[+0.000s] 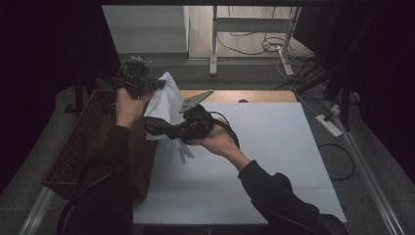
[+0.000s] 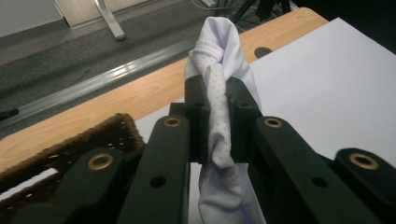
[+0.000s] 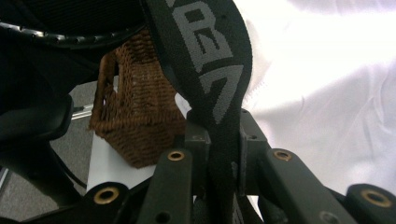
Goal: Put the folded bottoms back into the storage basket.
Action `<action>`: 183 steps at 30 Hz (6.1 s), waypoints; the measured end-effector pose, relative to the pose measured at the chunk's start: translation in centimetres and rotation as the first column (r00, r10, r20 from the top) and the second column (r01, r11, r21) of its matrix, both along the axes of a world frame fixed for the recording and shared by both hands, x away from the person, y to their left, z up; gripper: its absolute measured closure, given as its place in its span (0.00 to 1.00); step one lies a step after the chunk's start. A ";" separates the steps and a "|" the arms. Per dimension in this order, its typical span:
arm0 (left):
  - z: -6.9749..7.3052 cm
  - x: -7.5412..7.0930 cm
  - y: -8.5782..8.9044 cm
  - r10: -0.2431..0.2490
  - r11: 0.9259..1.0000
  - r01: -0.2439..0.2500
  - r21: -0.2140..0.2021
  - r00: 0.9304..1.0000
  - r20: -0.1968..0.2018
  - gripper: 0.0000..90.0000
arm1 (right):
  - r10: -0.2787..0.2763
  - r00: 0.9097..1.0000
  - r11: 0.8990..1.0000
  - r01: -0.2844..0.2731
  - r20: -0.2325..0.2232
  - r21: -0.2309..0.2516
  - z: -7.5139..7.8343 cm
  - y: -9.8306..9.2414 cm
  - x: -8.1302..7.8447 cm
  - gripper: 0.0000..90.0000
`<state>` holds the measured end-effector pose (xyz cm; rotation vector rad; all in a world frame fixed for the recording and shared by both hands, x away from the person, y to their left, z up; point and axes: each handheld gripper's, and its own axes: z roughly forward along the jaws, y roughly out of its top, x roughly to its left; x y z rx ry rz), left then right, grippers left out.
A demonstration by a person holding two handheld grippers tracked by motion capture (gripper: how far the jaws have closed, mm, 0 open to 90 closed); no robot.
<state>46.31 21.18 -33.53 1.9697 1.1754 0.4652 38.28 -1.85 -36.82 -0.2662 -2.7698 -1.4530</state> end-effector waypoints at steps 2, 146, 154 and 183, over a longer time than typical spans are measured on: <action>0.3 0.0 0.4 0.005 1.000 -0.005 -0.004 1.000 0.004 0.90 | 0.003 1.000 1.000 -0.003 0.000 0.007 0.2 0.5 0.1 0.88; -11.6 -2.4 12.4 0.079 0.994 -0.084 -0.075 0.995 -0.061 0.00 | -0.091 0.996 0.995 0.090 -0.017 -0.048 -4.0 9.8 1.8 0.00; -14.2 0.0 8.8 0.046 0.999 -0.047 0.002 0.972 -0.232 0.05 | -0.139 0.990 0.988 0.139 0.008 -0.062 -3.7 5.2 1.9 0.00; -15.4 3.3 4.8 0.044 0.989 0.010 0.150 0.937 -0.347 0.98 | -0.262 0.965 0.965 0.261 -0.017 -0.029 -4.7 -6.0 2.2 0.00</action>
